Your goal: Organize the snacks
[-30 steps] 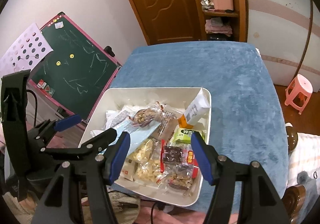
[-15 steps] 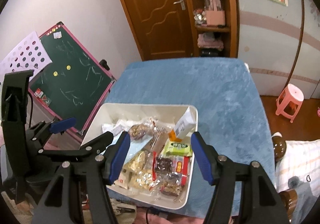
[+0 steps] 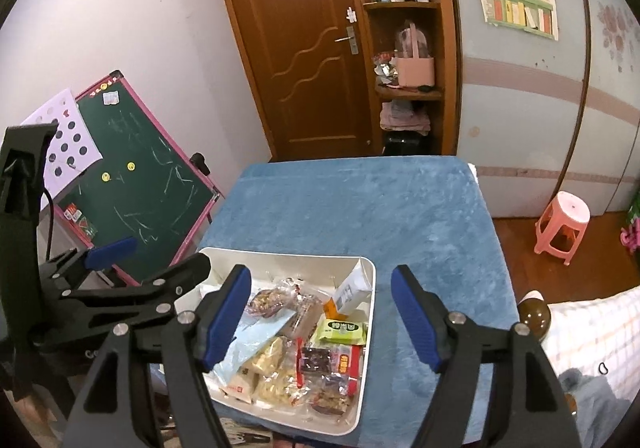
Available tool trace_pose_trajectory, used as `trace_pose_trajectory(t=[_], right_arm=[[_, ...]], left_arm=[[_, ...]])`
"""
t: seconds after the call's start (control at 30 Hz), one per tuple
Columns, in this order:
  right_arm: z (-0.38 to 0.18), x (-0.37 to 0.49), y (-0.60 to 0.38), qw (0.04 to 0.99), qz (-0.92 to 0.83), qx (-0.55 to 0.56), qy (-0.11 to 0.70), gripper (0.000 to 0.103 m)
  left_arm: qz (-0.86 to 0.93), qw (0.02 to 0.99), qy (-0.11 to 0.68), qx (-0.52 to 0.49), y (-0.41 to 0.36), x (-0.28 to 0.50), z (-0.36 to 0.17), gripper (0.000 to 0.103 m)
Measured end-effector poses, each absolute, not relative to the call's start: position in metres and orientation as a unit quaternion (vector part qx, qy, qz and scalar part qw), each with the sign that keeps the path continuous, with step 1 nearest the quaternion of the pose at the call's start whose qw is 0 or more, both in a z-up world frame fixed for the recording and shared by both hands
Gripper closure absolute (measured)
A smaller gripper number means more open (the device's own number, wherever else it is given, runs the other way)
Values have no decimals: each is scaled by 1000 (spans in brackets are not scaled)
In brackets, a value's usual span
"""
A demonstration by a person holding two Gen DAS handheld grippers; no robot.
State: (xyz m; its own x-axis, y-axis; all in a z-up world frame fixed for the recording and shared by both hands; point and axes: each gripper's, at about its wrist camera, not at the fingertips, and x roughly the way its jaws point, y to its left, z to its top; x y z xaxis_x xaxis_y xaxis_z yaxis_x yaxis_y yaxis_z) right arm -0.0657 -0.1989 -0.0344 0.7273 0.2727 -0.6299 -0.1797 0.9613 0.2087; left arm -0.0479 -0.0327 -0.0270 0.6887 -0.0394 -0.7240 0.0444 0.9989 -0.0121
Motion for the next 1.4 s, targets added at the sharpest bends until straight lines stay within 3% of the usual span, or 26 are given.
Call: trace_pose_trajectory(t=[1.4], right_arm=[[-30, -73, -199, 930, 89, 57, 351, 29]], left_arm=[[6, 914, 406, 7, -31, -52, -32, 7]])
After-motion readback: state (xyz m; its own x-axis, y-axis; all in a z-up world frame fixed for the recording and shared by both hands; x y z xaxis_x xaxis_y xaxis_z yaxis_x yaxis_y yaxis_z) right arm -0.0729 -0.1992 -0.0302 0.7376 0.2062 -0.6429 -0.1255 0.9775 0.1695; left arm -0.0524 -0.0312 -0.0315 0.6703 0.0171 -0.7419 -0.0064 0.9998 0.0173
